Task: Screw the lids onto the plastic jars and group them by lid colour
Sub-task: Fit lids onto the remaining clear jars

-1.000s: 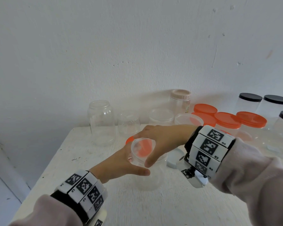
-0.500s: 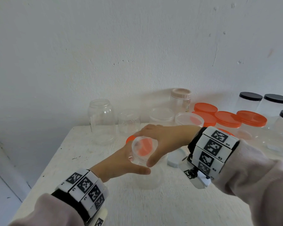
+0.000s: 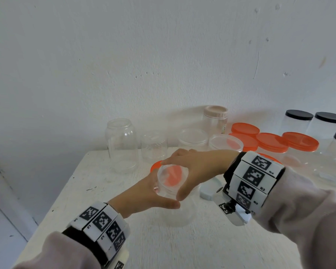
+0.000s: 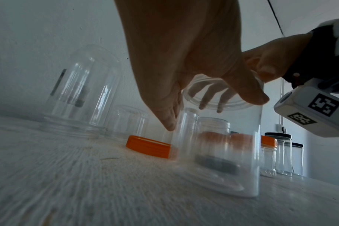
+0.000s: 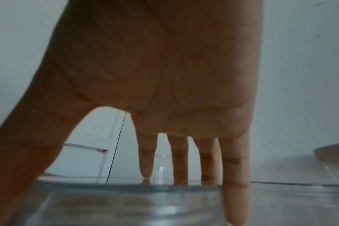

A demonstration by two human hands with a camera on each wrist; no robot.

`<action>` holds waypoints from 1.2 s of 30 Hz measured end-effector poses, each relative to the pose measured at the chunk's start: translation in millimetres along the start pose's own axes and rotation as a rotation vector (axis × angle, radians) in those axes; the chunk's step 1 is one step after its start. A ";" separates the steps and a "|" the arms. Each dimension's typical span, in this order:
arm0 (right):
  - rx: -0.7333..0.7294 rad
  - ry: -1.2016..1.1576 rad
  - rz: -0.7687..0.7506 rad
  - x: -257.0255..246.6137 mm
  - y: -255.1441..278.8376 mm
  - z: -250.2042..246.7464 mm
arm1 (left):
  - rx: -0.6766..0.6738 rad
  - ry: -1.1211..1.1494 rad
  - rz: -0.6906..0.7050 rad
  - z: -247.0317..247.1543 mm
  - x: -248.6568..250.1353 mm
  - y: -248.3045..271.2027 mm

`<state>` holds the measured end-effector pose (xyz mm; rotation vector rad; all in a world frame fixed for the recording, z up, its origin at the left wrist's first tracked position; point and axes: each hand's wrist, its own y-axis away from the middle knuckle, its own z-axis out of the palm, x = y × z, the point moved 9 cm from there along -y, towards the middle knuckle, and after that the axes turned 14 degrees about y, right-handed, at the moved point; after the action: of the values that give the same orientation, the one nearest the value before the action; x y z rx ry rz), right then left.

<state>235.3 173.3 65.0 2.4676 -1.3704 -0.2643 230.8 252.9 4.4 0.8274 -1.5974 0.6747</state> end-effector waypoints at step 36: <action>0.472 -0.087 0.160 3.7 8.0 21.6 | 0.077 -0.035 -0.050 -5.3 -2.2 3.7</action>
<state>224.3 162.4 47.5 2.7121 -1.8334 -0.0085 231.0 259.6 3.2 0.9373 -1.5848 0.6927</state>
